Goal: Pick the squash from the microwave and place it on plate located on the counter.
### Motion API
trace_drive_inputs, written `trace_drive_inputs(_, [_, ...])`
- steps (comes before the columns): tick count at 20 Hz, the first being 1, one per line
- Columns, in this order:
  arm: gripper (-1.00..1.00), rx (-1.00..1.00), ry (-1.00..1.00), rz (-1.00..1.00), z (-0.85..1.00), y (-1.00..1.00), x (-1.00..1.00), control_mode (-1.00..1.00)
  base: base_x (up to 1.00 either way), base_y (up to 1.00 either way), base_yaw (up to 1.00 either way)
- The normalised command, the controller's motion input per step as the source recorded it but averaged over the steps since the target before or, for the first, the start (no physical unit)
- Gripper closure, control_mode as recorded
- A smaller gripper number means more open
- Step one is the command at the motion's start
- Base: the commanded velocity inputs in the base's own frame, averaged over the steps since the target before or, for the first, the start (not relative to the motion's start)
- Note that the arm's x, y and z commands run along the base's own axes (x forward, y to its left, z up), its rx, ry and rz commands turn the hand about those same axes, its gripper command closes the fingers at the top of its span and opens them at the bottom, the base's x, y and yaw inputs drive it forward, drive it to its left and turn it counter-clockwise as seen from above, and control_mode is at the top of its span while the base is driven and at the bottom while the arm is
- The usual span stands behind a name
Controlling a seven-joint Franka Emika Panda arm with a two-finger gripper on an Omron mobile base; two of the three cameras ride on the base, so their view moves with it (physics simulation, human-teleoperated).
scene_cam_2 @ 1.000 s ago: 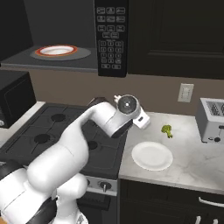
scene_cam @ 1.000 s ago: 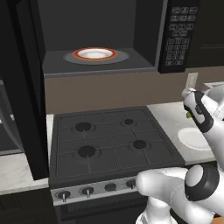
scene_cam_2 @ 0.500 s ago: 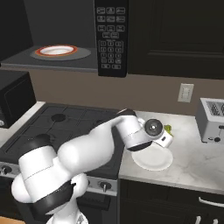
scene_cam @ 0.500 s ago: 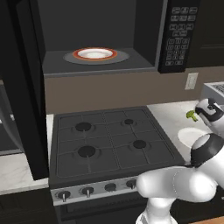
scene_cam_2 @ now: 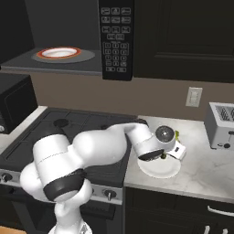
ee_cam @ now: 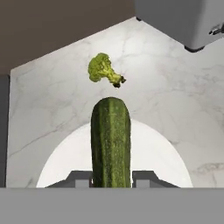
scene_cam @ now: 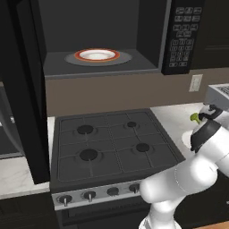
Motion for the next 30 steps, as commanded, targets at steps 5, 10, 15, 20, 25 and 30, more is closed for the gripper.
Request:
trace_drive_inputs(5, [1.0, -0.06, 0.05, 0.0, -0.51, 0.02, 0.0, -1.0, 0.0, 0.0, 0.0])
trace_drive_inputs(10, [1.0, -0.02, 0.05, 0.0, -0.44, 0.02, 0.01, -1.0, 0.0, 0.0, 0.0])
trace_drive_inputs(15, [1.0, 0.0, 0.08, 0.0, -0.18, 0.0, 0.02, -1.0, 0.0, 0.0, 0.0])
trace_drive_inputs(20, [1.0, 0.0, 0.06, 0.0, -0.21, 0.0, 0.07, -1.0, 0.0, 0.0, 0.0])
trace_drive_inputs(25, [1.0, 0.0, 0.06, 0.0, -0.22, 0.0, 0.09, -1.0, 0.0, 0.0, 0.0])
trace_drive_inputs(30, [-1.0, 0.0, 0.0, 0.0, -0.03, 0.0, 0.0, -1.0, 0.0, 0.0, 0.0])
